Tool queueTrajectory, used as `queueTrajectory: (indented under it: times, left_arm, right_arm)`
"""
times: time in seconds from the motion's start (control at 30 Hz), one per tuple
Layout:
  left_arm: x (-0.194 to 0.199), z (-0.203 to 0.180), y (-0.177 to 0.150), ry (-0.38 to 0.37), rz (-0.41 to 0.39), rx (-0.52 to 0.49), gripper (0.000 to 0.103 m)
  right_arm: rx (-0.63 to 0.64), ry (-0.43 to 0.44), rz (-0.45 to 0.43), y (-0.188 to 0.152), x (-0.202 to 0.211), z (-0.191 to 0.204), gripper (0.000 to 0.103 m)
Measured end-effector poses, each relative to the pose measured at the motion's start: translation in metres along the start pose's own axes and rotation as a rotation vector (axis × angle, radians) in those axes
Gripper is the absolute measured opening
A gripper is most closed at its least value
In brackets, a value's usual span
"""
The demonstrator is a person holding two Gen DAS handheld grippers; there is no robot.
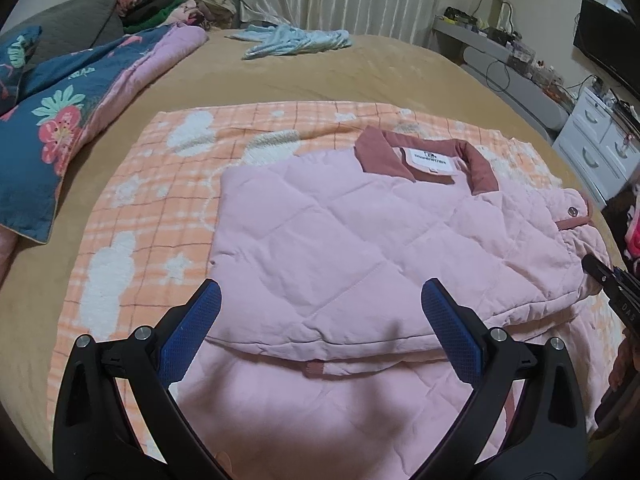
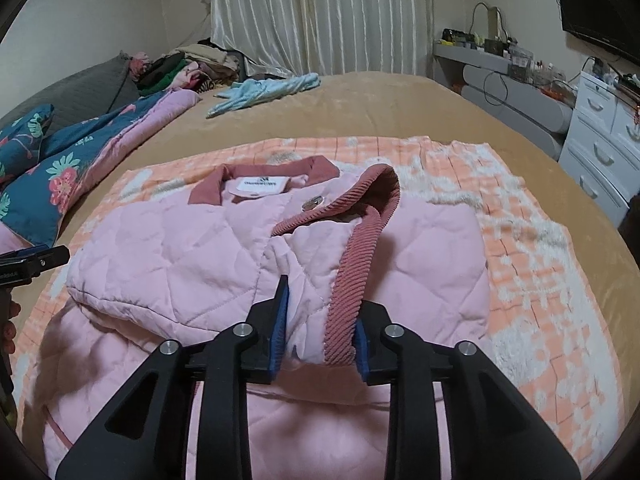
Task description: Fold large clothes
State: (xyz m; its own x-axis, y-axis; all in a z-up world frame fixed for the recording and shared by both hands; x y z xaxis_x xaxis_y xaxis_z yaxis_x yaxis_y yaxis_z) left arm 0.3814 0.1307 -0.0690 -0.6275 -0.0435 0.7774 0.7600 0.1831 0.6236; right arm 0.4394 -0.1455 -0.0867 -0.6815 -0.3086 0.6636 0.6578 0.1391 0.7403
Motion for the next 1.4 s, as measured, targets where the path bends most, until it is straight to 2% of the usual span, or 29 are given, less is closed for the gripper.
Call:
queueTrajectory:
  times: [0.17,0.37,0.43,0.6,0.77,0.87,1.07,1.17,1.27,1.4]
  left_arm:
    - [-0.002,-0.005,-0.002,-0.007,0.007,-0.001,0.094]
    - [-0.002,-0.012,0.001,-0.013,0.007,-0.007,0.094]
    - [-0.003,-0.015,0.001,-0.019,0.011,-0.011,0.094]
    - [-0.011,-0.027,0.003,-0.029,0.037,-0.025,0.094]
    - [-0.041,-0.036,-0.008,-0.075,0.132,-0.013,0.094]
    - [-0.062,-0.037,-0.022,-0.060,0.186,-0.038,0.094]
    - [-0.083,-0.029,-0.035,-0.088,0.214,-0.028,0.095]
    - [-0.087,-0.026,-0.035,-0.094,0.209,-0.020,0.095]
    - [-0.089,-0.026,-0.035,-0.090,0.203,-0.017,0.095]
    - [-0.089,-0.028,-0.035,-0.084,0.192,-0.017,0.095]
  right_arm:
    - [-0.002,-0.026,0.009,-0.004,0.001,-0.006,0.034]
    - [-0.006,-0.046,-0.004,-0.002,0.009,-0.010,0.049]
    - [-0.016,-0.048,-0.018,0.000,0.014,-0.012,0.057]
    - [-0.001,-0.046,-0.039,0.008,0.022,-0.004,0.062]
    - [0.055,-0.020,-0.021,0.012,0.017,0.021,0.068]
    - [0.082,-0.002,-0.008,0.011,0.012,0.036,0.071]
    - [0.115,0.008,0.049,0.004,-0.013,0.056,0.073]
    - [0.082,0.005,0.106,-0.004,-0.030,0.057,0.073]
    - [0.027,-0.015,0.215,-0.022,-0.057,0.048,0.074]
    - [-0.006,-0.010,0.257,-0.038,-0.078,0.042,0.075]
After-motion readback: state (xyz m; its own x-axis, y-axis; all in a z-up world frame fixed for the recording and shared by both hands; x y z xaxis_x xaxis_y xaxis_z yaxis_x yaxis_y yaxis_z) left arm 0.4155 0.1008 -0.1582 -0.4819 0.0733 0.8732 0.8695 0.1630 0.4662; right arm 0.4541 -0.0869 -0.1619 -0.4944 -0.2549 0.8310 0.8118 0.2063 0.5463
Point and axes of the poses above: each gripper's, at about its wrist camera, not at the fingertips, and x roughly against the way its jaws point, z to its left, y to its top, the point moved 8 cm from there along -x, roughly the way its jaws point, and after that the axes turned 2 degrees about y, right-handed, at the moved point
